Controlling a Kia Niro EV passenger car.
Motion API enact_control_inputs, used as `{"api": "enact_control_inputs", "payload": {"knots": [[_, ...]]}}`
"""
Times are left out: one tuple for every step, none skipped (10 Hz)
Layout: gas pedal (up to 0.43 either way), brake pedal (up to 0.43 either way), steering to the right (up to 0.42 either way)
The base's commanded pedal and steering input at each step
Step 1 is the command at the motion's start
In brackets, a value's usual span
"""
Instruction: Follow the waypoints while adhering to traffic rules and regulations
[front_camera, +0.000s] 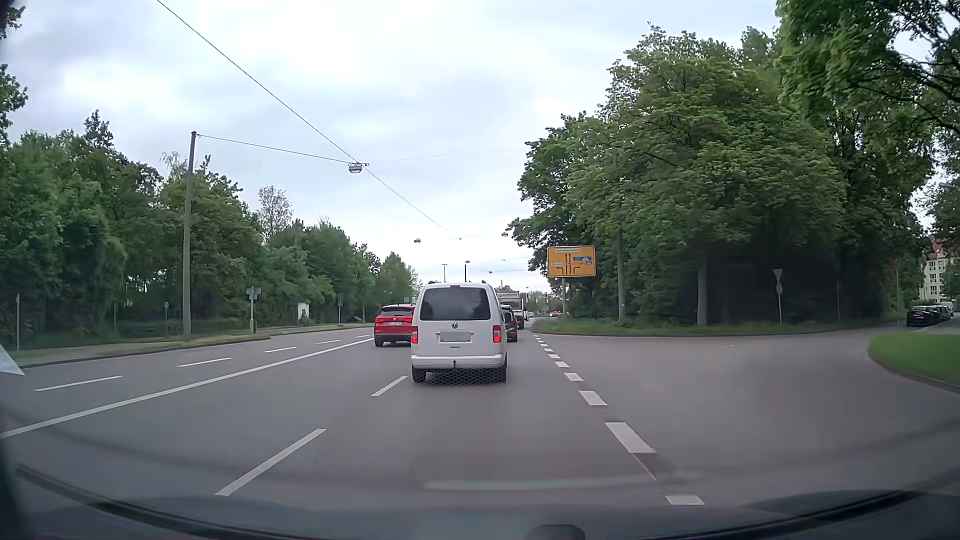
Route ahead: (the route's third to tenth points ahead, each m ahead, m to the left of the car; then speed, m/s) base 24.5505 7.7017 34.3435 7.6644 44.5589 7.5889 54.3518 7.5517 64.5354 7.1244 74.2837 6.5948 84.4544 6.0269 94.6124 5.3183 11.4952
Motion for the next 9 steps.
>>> {"api": "enact_control_inputs", "payload": {"knots": [[0.197, 0.0, -0.001], [0.209, 0.0, -0.001], [0.22, 0.0, 0.0], [0.22, 0.0, 0.0], [0.209, 0.0, 0.0], [0.209, 0.0, 0.0], [0.189, 0.0, 0.0], [0.177, 0.0, -0.001], [0.157, 0.0, -0.004]]}}
